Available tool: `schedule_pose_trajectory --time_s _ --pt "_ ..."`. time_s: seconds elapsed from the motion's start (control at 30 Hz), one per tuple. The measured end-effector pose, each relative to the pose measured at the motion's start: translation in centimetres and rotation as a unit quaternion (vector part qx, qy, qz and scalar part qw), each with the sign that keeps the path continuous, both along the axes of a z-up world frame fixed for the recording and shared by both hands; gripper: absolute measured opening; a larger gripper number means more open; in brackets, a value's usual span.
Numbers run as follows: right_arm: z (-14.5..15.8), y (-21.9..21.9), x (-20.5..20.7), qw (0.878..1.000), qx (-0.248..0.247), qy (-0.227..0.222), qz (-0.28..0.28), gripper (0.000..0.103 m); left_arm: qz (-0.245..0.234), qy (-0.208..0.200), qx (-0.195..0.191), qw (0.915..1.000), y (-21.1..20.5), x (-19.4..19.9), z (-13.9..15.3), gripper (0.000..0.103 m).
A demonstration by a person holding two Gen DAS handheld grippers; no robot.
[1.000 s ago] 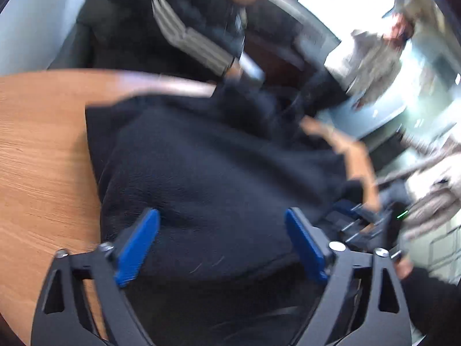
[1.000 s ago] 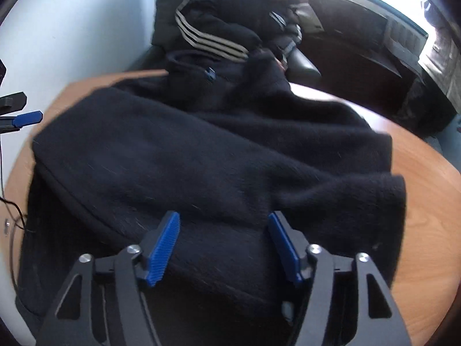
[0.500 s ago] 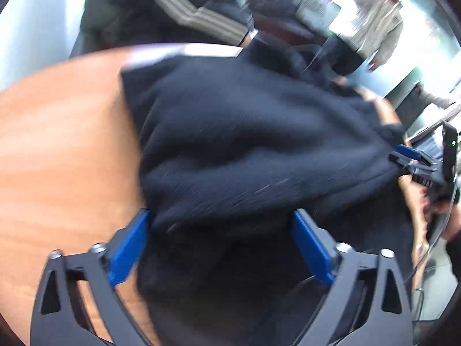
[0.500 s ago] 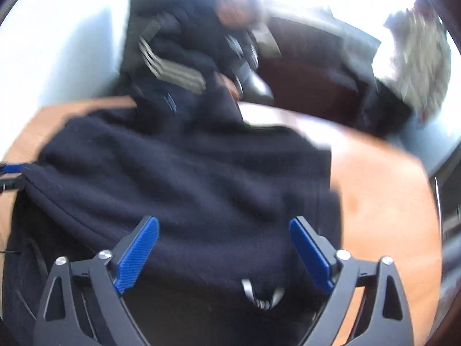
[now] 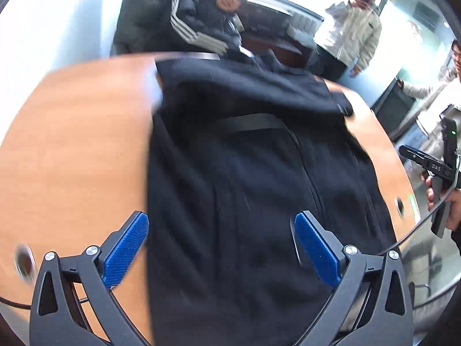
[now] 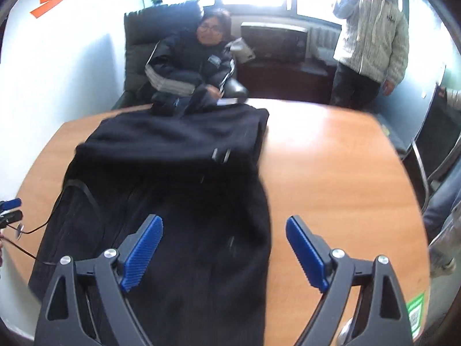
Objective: Fold clothes
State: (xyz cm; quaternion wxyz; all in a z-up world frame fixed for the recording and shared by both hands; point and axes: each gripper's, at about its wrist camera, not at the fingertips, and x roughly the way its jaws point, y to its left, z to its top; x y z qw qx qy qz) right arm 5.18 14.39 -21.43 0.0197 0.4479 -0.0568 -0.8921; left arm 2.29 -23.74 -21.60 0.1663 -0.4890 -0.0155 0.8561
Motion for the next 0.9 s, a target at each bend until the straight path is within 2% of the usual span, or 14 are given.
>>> schedule_pose_trajectory --time_s 0.13,0.2,0.37,0.43,0.6,0.63,0.67,0.73,0.8,0.83,0.87,0.9 --pt "-2.9 -1.4 6.4 0.998 -0.006 -0.029 0.05 0.09 -0.003 -0.016 -0.027 0.9995 0.6 5.4 -2.5 0.102" --pt "-3.9 -1.2 8.6 0.998 -0.02 -0.039 0.055 0.09 0.011 -0.021 -0.037 0.999 -0.2 6.3 -2.8 0.102" --pt "-6.7 -0.4 13.1 0.994 -0.06 -0.077 0.053 0.087 0.051 -0.091 0.011 0.9945 -5.1 7.2 -5.9 0.102" --pt "-7.8 -0.1 14.3 0.992 -0.065 -0.093 0.051 0.085 0.042 -0.121 0.028 0.9914 -5.9 7.1 -7.5 0.101" --pt "-8.7 0.3 16.6 0.994 -0.053 -0.095 0.03 0.085 -0.018 -0.108 0.086 0.9903 -6.4 7.5 -7.0 0.099" --pt "-8.5 0.1 17.0 0.994 -0.052 -0.093 0.028 0.084 -0.023 -0.113 0.087 0.9895 -7.1 7.6 -6.7 0.095" --pt "-8.0 0.0 17.5 0.994 -0.051 -0.09 0.029 0.082 -0.027 -0.119 0.089 0.9886 -7.7 7.7 -6.3 0.078" --pt "-6.5 -0.6 18.4 0.995 -0.049 -0.081 0.032 0.082 -0.035 -0.129 0.092 0.9867 -8.9 7.9 -5.6 0.057" --pt "-3.7 -1.6 19.2 0.996 -0.044 -0.066 0.039 0.082 -0.02 -0.108 0.091 0.9898 -12.1 10.5 -1.3 0.058" --pt "-2.4 -1.8 19.8 0.996 -0.042 -0.06 0.041 0.082 -0.011 -0.097 0.088 0.9913 -13.7 11.9 0.9 0.062" --pt "-1.1 -1.5 20.5 0.997 -0.04 -0.057 0.037 0.081 0.014 -0.085 0.056 0.9947 -16.4 14.4 3.9 0.076" --pt "0.4 -1.0 21.3 0.997 -0.037 -0.054 0.03 0.081 0.037 -0.085 0.033 0.9952 -18.1 15.7 5.3 0.084"
